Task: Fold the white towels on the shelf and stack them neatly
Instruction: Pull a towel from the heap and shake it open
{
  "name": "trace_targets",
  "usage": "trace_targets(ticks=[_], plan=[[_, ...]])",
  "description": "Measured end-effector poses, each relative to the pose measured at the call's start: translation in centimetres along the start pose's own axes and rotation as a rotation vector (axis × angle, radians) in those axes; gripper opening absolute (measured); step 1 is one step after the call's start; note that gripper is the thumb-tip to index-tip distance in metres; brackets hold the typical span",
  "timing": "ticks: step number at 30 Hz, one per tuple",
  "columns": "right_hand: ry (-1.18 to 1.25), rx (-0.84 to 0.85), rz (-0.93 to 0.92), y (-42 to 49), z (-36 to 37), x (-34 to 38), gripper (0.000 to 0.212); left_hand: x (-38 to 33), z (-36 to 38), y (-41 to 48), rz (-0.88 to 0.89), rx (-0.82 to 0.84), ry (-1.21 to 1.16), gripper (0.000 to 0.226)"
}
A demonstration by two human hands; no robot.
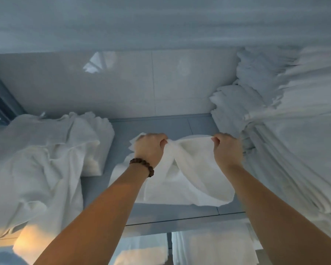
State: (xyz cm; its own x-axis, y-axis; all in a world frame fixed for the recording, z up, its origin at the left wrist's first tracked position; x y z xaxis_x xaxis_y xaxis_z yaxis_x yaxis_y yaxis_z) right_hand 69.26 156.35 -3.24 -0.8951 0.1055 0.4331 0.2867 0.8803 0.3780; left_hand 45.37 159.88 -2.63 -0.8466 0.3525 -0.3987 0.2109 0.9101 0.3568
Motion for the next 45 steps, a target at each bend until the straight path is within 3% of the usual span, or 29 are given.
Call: trace_targets(ticks=[2, 5, 10, 14, 18, 23, 29, 31, 36, 38, 41, 45], plan=[[-0.049, 0.08, 0.027, -0.7, 1.6, -0.2, 0.018, 0.9, 1.4, -0.6, -0.02, 0.076, -0.03, 0.018], [0.134, 0.24, 0.008, -2.1, 4.6, 1.7, 0.026, 1.9, 2.9, -1.5, -0.057, 0.188, -0.122, 0.015], [0.334, 0.565, -0.231, -5.4, 8.7, 9.4, 0.053, 2.1, 2.7, -1.3, -0.028, 0.252, -0.292, 0.012], [0.304, 0.375, -0.286, -4.8, 7.0, 10.9, 0.012, 3.2, 1.4, -1.1, -0.051, 0.229, -0.387, 0.008], [0.354, 0.238, -0.292, -4.0, 5.0, 11.5, 0.013, 4.3, 1.1, -2.2, -0.055, 0.204, -0.387, 0.003], [0.396, 0.09, -0.206, -2.9, 3.0, 10.7, 0.011, 6.6, 3.6, -5.1, -0.082, 0.289, -0.279, 0.007], [0.394, 0.055, -0.133, -2.6, 2.7, 8.7, 0.011, 10.0, 4.7, -8.0, -0.144, 0.318, -0.218, 0.02], [0.395, 0.049, -0.1, -2.8, 2.9, 8.0, 0.014, 10.7, 4.3, -8.0, -0.175, 0.294, -0.204, 0.015], [0.348, 0.119, -0.018, -3.4, 4.1, 6.1, 0.002, 11.9, 0.6, -6.4, -0.201, 0.064, -0.241, 0.007], [0.338, 0.166, 0.024, -3.9, 4.7, 5.4, 0.008, 12.1, -0.7, -5.7, -0.185, 0.007, -0.283, 0.008], [0.297, 0.329, 0.019, -5.4, 6.6, 5.2, 0.014, 12.0, -1.2, -5.1, -0.142, 0.03, -0.333, 0.001], [0.417, 0.641, 0.038, -8.7, 10.2, 5.3, 0.017, 11.8, -0.3, -5.2, -0.089, 0.139, -0.378, 0.02]])
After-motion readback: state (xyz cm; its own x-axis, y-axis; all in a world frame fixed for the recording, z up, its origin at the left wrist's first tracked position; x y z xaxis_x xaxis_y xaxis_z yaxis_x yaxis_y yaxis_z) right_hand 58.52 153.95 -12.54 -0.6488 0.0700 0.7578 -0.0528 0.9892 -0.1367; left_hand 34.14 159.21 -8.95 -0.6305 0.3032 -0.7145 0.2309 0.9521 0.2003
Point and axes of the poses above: each hand's wrist, its own y-axis towards the middle knuckle, its own z-axis out of the palm, x = y × z, the point moved 10 cm from there along y, towards the middle knuckle, and after that the axes turned 2 degrees about x, right-handed, at the moved point
